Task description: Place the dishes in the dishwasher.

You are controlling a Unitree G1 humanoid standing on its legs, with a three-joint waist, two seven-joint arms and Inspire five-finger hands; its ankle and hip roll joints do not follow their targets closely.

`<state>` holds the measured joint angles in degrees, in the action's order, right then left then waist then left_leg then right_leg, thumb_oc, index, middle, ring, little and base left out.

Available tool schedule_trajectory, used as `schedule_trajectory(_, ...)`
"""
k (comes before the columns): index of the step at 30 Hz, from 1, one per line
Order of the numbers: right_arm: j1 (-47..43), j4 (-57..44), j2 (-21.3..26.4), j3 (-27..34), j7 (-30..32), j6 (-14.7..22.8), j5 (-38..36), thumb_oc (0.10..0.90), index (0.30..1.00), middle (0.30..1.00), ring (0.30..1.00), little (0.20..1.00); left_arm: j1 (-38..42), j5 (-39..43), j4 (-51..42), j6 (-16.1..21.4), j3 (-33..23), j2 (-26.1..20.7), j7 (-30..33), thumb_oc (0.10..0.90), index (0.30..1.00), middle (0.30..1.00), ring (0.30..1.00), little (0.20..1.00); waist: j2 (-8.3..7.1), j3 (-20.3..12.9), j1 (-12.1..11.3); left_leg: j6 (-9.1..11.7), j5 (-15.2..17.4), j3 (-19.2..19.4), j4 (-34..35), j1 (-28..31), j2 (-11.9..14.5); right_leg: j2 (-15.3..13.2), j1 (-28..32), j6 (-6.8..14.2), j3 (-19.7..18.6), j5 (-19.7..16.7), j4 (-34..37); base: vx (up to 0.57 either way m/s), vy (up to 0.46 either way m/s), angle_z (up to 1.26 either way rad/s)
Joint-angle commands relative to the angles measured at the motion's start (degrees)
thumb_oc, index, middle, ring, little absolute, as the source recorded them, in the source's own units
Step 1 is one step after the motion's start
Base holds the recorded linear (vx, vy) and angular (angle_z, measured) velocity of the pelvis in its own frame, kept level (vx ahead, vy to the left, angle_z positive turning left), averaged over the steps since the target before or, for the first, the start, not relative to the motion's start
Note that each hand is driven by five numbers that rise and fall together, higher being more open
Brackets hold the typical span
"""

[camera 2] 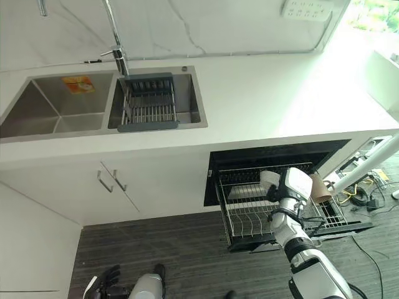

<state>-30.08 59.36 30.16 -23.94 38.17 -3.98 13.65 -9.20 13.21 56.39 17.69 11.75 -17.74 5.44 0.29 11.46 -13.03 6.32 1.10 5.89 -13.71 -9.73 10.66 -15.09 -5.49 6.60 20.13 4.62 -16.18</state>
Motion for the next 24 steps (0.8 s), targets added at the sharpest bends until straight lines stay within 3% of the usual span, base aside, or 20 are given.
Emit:
schedule_trajectory(1, -8.9, -1.2, 3.3, 2.4, 11.9, -0.3, -0.6, 0.4, 0.3, 0.3, 0.3, 0.3, 2.5, -0.4, -5.7, 7.0, 2.1, -4.3, 8.7, 0.8, 0.9, 0.9, 0.9, 0.9, -0.51, 0.0, -1.5, 0.9, 5.0, -5.5, -3.5, -0.6, -0.1, -3.1, 0.6, 3.7, -0.9, 0.9, -1.0, -0.03, -0.016, 0.1)
schedule_trajectory(8, -13.6, 3.3, 4.0, 1.8, 21.9, -3.1, 2.0, 0.4, 0.3, 0.3, 0.3, 0.3, 4.2, -1.2, -9.8, 10.4, 3.1, -4.9, 14.6, 0.8, 0.9, 0.9, 0.9, 0.9, 0.67, 3.1, -3.3, 0.6, 4.3, -7.1, -3.5, -4.2, -1.1, -3.6, -2.5, 3.8, -0.7, -0.2, -1.0, -0.1, -0.01, 0.08)
schedule_trajectory(16, -18.5, 5.8, 5.1, 0.7, 27.1, -4.4, 0.0, 0.4, 0.3, 0.3, 0.3, 0.3, 5.5, 1.1, -13.7, 12.0, 4.5, -6.0, 17.0, 0.8, 0.9, 0.9, 0.9, 0.9, 1.68, 6.0, -4.1, 0.6, 4.2, -7.5, -3.5, -6.9, -1.2, -3.9, -5.2, 3.9, -1.0, -0.6, -1.0, -0.08, -0.003, 0.03)
schedule_trajectory(20, -21.1, 7.6, 5.7, 0.5, 26.5, -4.8, -1.0, 0.4, 0.3, 0.3, 0.3, 0.3, 6.4, 2.2, -15.0, 11.9, 5.1, -6.7, 16.8, 0.8, 0.9, 0.9, 0.9, 0.9, 1.67, 7.1, -4.5, 0.5, 3.7, -7.8, -3.5, -8.8, -1.6, -4.1, -6.9, 3.9, -1.0, -1.2, -1.0, -0.07, -0.02, 0.02)
schedule_trajectory(24, -22.5, 9.3, 5.2, -0.5, 21.3, -5.6, -4.1, 0.4, 0.3, 0.3, 0.3, 0.3, 6.6, 3.4, -17.3, 11.2, 5.2, -7.6, 17.0, 0.8, 0.9, 0.9, 0.9, 0.9, 1.76, 8.4, -5.0, 0.5, 3.8, -8.1, -3.5, -10.0, -1.5, -4.0, -8.1, 3.9, -1.1, -1.3, -1.0, -0.05, -0.027, 0.01)
